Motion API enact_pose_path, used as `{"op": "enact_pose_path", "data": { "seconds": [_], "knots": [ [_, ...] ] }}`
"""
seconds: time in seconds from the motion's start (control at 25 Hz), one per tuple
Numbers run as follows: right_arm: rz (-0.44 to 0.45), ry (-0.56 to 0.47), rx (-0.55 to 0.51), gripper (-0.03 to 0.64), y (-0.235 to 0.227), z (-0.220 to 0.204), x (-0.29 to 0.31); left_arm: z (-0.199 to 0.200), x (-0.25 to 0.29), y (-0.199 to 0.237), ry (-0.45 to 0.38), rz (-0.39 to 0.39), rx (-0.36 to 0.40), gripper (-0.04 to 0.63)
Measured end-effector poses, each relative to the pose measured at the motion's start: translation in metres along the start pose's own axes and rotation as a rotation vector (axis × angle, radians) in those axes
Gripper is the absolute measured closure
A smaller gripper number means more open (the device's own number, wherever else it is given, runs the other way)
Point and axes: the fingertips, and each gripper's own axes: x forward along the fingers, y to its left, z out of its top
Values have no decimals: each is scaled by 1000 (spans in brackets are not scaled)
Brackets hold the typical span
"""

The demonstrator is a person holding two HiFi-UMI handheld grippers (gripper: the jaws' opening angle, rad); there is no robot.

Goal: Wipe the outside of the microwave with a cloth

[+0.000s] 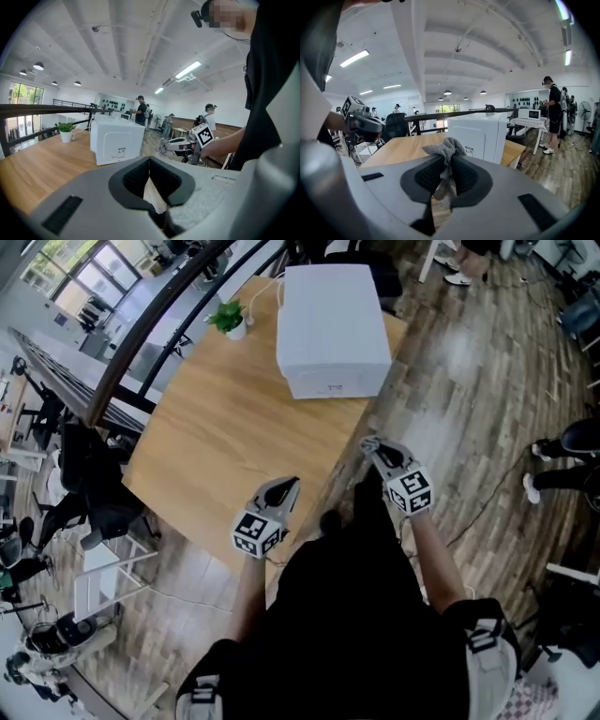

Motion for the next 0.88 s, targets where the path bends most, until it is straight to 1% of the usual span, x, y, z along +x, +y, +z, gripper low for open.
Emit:
{"op": "enact_pose_path", "data": {
  "seconds": [0.2,0.32,0.48,0.68,0.88],
  "knots": [
    [-25,9,-19,575,-2,-3,-25,-2,12,-11,8,-46,14,592],
    [-38,-3,-35,574,-7,-1,-37,-5,21,-15,14,-67,15,592],
    [-43,6,-33,574,-12,-6,-55,-3,34,-27,12,-90,16,592],
    [-67,3,-21,574,-22,-10,-69,3,50,-43,20,-133,39,592],
    [-76,-5,-14,574,-27,-18,-76,-5,57,-53,42,-148,42,592]
  ]
}}
